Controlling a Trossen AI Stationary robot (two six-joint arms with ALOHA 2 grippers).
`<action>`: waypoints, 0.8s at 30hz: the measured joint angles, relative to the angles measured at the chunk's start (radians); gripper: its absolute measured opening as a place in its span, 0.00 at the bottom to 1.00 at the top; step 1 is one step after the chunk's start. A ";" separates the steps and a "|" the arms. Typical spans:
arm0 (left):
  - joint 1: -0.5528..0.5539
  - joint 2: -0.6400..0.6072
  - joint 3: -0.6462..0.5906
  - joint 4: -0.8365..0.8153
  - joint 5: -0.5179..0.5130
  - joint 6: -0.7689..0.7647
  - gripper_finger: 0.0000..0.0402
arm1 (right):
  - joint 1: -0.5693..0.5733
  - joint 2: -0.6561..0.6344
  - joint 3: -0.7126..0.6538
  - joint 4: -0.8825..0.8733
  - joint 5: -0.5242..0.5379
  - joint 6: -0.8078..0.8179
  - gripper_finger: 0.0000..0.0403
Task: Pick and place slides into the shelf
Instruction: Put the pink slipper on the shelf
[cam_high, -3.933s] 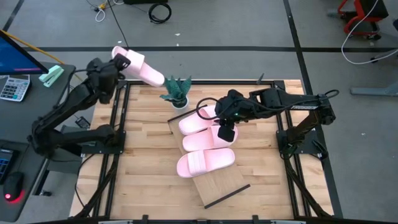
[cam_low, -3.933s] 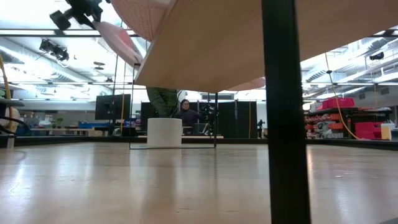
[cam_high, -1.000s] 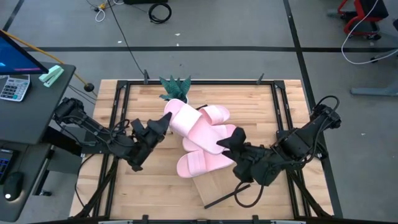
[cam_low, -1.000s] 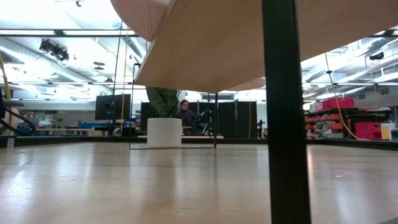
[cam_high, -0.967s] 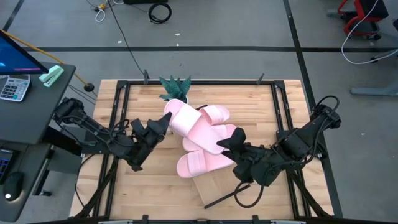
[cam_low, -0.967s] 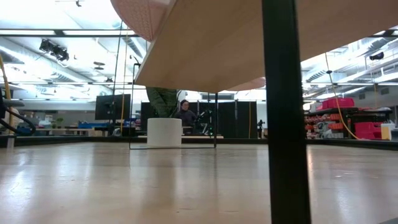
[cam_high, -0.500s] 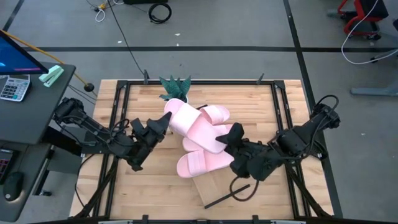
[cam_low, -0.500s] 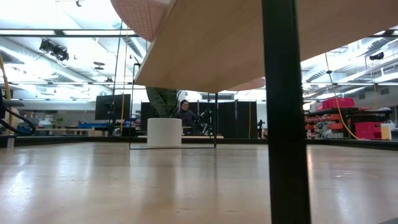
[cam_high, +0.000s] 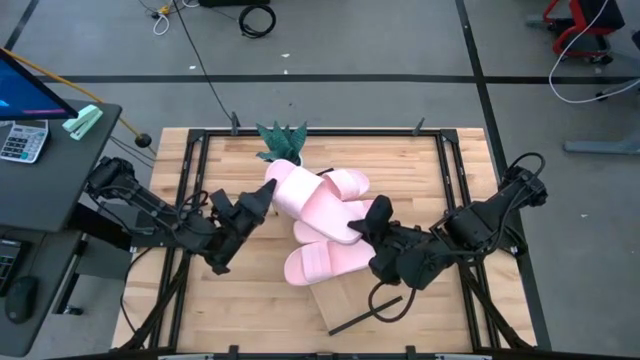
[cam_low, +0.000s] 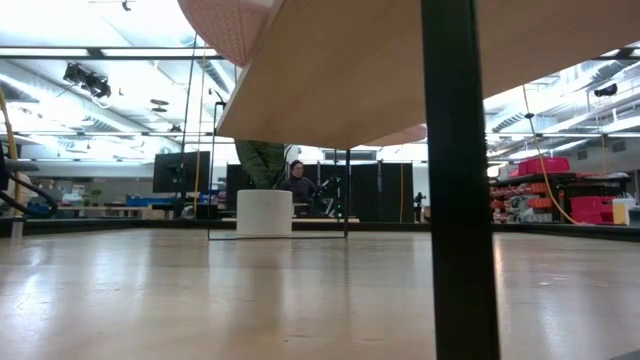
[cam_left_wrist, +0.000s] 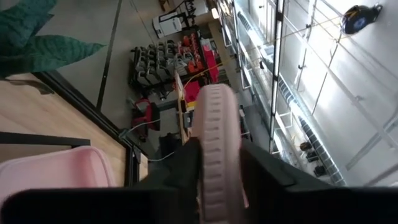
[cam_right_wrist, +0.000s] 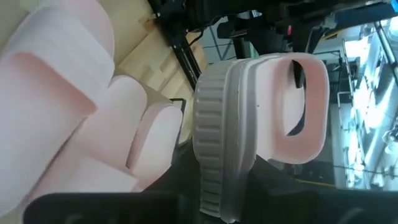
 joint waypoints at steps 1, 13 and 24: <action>-0.004 0.000 0.000 0.000 0.000 0.006 0.32 | 0.000 0.000 0.000 -0.002 0.000 0.020 0.16; -0.136 -0.051 0.001 0.002 0.002 0.243 0.54 | 0.043 -0.159 -0.002 -0.111 -0.082 0.365 0.16; -0.251 -0.078 0.001 -0.022 0.382 0.652 0.49 | 0.066 -0.317 0.000 -0.095 -0.320 0.952 0.16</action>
